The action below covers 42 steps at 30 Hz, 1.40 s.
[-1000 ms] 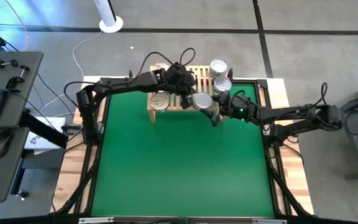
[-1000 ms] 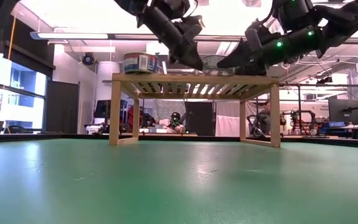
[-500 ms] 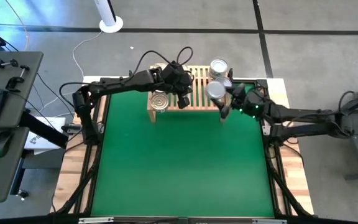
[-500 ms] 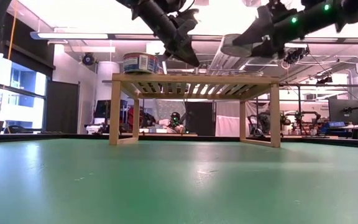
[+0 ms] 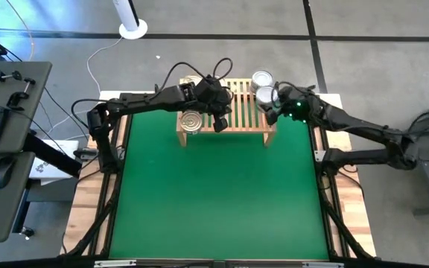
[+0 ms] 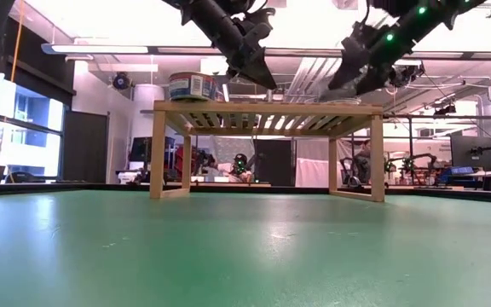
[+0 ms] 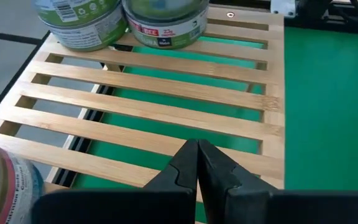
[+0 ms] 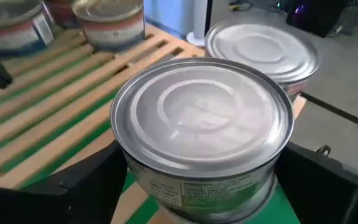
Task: Stack canned seafood by type on shelf
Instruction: Stack the green tuna can on top of the green tuna can on the shelf
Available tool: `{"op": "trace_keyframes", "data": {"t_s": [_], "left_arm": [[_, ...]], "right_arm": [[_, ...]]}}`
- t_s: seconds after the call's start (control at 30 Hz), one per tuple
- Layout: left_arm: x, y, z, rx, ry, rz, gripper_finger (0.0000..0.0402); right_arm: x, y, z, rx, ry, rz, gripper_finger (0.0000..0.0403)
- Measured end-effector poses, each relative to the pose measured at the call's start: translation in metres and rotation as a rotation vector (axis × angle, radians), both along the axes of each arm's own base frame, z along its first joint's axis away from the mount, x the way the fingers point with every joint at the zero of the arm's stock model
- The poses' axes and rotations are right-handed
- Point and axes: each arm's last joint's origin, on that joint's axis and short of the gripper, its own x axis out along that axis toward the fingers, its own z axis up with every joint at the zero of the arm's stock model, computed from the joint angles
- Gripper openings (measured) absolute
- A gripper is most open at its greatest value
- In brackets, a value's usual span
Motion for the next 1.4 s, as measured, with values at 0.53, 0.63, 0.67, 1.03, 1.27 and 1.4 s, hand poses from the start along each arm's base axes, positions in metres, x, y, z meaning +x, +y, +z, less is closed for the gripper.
{"op": "trace_keyframes", "data": {"t_s": [0.53,0.63,0.67,1.03,1.27,1.4], "left_arm": [[0.001,-0.004,0.000,0.002,0.009,-0.015,0.0000],[0.001,-0.004,0.000,0.002,0.009,-0.015,0.0000],[0.001,-0.004,0.000,0.002,0.009,-0.015,0.0000],[0.031,-0.004,-0.009,0.031,-0.177,-0.060,0.0000],[0.050,0.000,-0.012,0.050,-0.347,-0.043,0.0000],[0.050,0.004,-0.014,0.045,-0.351,-0.029,0.0000]], "right_arm": [[0.009,-0.004,-0.012,0.041,0.054,0.047,0.0395],[0.009,-0.004,-0.011,0.041,0.060,0.050,0.0397],[0.008,-0.004,-0.010,0.044,0.062,0.050,0.0398],[0.006,-0.003,0.015,0.044,0.082,0.022,0.0399],[0.002,-0.002,0.012,0.070,0.118,-0.010,0.0399],[-0.003,0.001,0.017,0.064,0.097,-0.012,0.0399]]}}
